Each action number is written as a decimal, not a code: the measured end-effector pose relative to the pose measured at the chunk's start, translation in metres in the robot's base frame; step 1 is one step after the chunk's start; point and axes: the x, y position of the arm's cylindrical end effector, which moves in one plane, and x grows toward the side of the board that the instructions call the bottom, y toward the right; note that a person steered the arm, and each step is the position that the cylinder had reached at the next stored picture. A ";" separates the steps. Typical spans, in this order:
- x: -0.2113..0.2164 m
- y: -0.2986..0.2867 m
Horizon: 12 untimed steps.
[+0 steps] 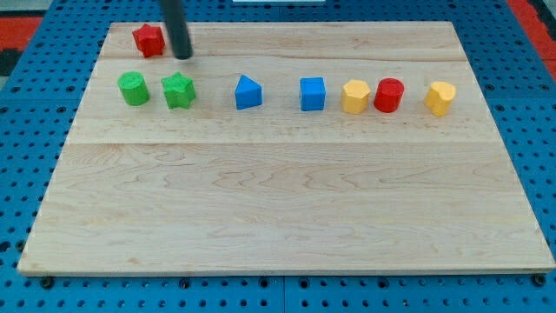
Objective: Place the blue blocks in a vertical line
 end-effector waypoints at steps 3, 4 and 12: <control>0.034 0.124; 0.066 0.098; 0.046 0.139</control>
